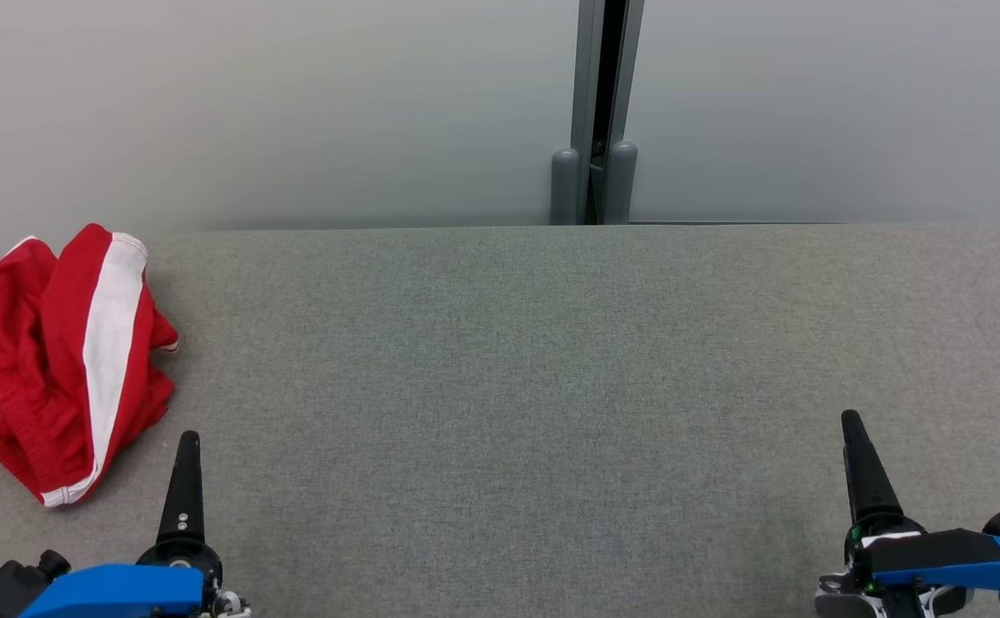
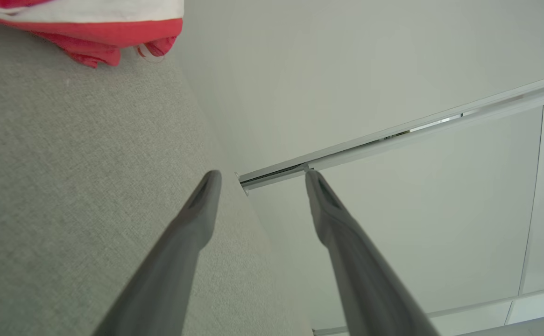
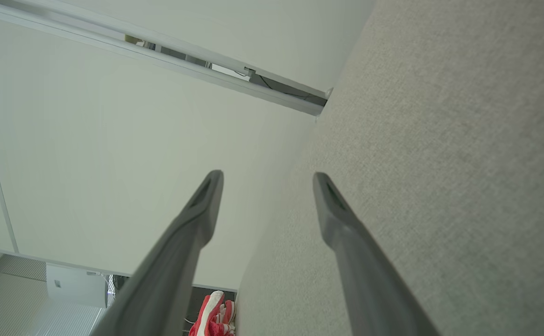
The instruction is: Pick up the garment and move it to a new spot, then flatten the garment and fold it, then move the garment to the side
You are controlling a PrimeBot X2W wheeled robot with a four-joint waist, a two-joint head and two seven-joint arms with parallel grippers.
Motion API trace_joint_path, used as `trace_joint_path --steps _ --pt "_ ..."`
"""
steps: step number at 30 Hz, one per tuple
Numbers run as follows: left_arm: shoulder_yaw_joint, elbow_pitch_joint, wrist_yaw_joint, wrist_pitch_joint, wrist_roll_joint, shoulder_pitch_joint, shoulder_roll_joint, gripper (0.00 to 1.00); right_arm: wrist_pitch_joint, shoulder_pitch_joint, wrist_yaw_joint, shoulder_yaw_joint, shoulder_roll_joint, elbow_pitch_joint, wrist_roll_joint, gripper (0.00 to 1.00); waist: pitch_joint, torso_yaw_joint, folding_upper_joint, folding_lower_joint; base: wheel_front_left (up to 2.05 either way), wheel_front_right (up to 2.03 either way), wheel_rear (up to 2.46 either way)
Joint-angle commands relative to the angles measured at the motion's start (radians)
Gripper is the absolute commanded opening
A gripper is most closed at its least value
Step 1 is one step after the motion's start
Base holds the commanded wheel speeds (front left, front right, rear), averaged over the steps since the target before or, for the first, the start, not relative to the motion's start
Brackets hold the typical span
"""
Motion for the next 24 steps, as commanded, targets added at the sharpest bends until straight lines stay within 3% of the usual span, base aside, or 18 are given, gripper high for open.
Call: trace_joint_path --steps 1,10,24 --pt "-0.004 -0.024 0.004 -0.011 0.038 -0.029 0.011 1.0 -0.009 -0.021 0.001 0.006 -0.003 -0.023 -0.041 1.0 0.0 0.0 0.0 0.0 0.0 0.0 0.0" --pt "-0.032 -0.044 0.03 -0.046 0.231 -0.033 0.013 1.0 -0.044 -0.021 0.001 0.024 -0.004 -0.041 -0.237 1.0 0.001 0.002 0.0 0.0 0.0 0.0 0.0" --pt "-0.064 -0.034 0.048 -0.094 0.467 -0.04 0.015 1.0 -0.092 -0.02 0.002 0.045 -0.005 -0.041 -0.448 1.0 -0.002 0.006 0.0 0.0 0.0 0.0 0.0"
